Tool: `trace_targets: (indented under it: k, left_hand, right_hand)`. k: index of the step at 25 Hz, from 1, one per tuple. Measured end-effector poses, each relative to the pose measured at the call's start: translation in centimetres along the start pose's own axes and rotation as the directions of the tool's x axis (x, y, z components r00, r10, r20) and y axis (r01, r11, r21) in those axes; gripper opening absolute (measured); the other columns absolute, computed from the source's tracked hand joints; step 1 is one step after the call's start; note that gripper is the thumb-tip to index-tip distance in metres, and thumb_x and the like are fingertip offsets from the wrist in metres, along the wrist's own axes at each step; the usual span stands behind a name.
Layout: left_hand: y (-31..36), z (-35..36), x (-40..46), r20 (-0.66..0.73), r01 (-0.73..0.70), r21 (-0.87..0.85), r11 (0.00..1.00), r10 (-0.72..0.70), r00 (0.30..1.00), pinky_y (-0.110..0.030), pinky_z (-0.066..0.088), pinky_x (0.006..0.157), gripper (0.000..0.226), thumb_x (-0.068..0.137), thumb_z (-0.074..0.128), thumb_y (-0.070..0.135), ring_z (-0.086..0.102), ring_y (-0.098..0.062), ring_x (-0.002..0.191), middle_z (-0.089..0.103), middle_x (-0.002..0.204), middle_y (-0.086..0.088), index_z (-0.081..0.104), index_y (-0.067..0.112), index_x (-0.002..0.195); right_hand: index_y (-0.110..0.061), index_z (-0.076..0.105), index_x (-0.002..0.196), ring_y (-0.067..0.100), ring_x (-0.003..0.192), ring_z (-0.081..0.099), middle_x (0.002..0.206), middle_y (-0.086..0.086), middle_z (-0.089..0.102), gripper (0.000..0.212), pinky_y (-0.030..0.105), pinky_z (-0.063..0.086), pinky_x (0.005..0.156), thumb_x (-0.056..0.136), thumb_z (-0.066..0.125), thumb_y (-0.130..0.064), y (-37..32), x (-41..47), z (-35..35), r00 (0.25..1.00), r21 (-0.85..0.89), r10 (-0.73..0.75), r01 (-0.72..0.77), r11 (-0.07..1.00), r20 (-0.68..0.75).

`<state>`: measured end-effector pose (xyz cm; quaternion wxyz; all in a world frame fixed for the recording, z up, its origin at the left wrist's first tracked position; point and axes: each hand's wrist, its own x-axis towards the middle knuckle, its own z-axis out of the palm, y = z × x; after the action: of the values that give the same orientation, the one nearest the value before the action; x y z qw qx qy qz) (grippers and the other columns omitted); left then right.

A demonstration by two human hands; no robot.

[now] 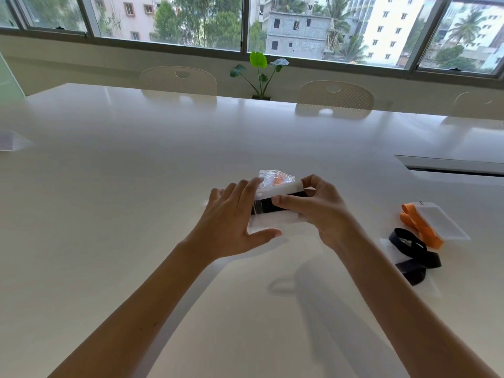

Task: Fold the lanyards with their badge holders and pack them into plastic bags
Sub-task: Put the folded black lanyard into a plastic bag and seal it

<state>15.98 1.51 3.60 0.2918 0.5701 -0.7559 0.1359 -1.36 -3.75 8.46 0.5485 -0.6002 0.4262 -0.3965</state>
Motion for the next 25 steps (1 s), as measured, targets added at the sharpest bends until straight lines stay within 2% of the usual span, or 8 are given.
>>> trace_targets:
  k: [3,6,10,13,15,17,21,25]
  left_hand:
    - [0.3,0.3,0.4,-0.022,0.005,0.012,1.000,-0.005,1.000,-0.042,0.047,0.078,0.090,0.072,0.060,0.067,0.059,-0.027,0.100,0.059,0.123,-0.010,0.043,0.003,0.133]
    - [0.9,0.5,1.0,-0.039,-0.006,0.042,0.999,0.007,0.999,-0.038,0.045,0.075,0.089,0.074,0.054,0.071,0.061,-0.026,0.096,0.061,0.120,-0.009,0.045,0.003,0.131]
    - [1.5,0.0,2.1,0.094,0.186,-0.088,0.979,-0.178,0.980,-0.042,0.041,0.088,0.090,0.071,0.047,0.079,0.055,-0.023,0.110,0.055,0.129,-0.002,0.037,0.018,0.136]
    - [0.2,-1.2,3.3,0.220,0.340,-0.431,0.835,-0.268,0.938,-0.046,0.045,0.091,0.049,0.089,0.048,0.054,0.061,-0.024,0.103,0.064,0.108,0.000,0.045,0.028,0.131]
    - [-1.1,-2.2,3.8,0.393,0.429,-0.661,0.616,-0.203,0.897,-0.042,0.053,0.082,0.031,0.096,0.051,0.030,0.065,-0.028,0.095,0.066,0.096,-0.007,0.053,0.024,0.126]
    - [-1.8,-2.7,3.6,0.514,0.519,-0.737,0.433,-0.139,0.846,-0.029,0.054,0.070,0.025,0.091,0.056,0.020,0.067,-0.019,0.081,0.068,0.083,-0.002,0.061,0.021,0.116]
    - [-1.8,-2.5,3.0,0.555,0.569,-0.741,0.357,-0.152,0.818,-0.021,0.050,0.063,0.017,0.077,0.068,0.027,0.057,-0.011,0.063,0.062,0.069,0.002,0.064,0.015,0.089]
    - [-1.5,-2.3,2.5,0.507,0.522,-0.797,0.304,-0.134,0.851,-0.022,0.049,0.060,0.007,0.084,0.065,0.016,0.054,-0.009,0.057,0.059,0.062,0.007,0.059,0.013,0.083]
  right_hand:
    - [-0.012,0.060,0.082,0.015,0.066,0.070,0.078,0.006,0.072,0.034,0.026,0.056,0.054,0.059,0.086,-0.009,0.7,0.4,0.9,0.998,0.018,0.000,0.001,1.000,-0.058]
    - [-0.013,0.060,0.083,0.018,0.066,0.071,0.073,0.003,0.071,0.030,0.025,0.053,0.049,0.064,0.083,-0.005,1.2,0.5,1.5,1.000,0.116,0.026,-0.027,0.993,0.013]
    - [-0.014,0.057,0.083,0.020,0.064,0.070,0.077,0.007,0.071,0.034,0.025,0.052,0.049,0.064,0.083,-0.005,1.4,0.8,1.0,1.000,0.144,-0.005,0.002,0.990,0.019]
    - [-0.019,0.054,0.085,0.017,0.063,0.067,0.085,0.010,0.071,0.039,0.027,0.053,0.052,0.062,0.085,-0.012,1.0,1.4,0.2,0.999,0.017,0.004,-0.005,1.000,0.054]
    - [-0.020,0.051,0.088,0.016,0.061,0.064,0.084,0.012,0.070,0.042,0.026,0.052,0.050,0.064,0.084,-0.012,0.7,1.6,-0.3,0.992,-0.039,-0.012,0.017,0.999,0.124]
    - [-0.020,0.049,0.086,0.014,0.059,0.062,0.081,0.011,0.070,0.040,0.022,0.047,0.047,0.066,0.082,-0.012,0.5,1.7,-0.6,0.981,-0.073,-0.052,0.067,0.995,0.189]
    - [-0.018,0.055,0.077,0.007,0.058,0.058,0.078,0.005,0.065,0.030,0.017,0.043,0.043,0.066,0.083,-0.012,0.5,1.7,-1.0,0.972,-0.139,-0.100,0.131,0.982,0.212]
    - [-0.018,0.054,0.072,0.004,0.054,0.051,0.069,-0.002,0.059,0.029,0.015,0.038,0.041,0.066,0.083,-0.015,0.8,1.7,-1.1,0.966,-0.146,-0.113,0.150,0.978,0.233]
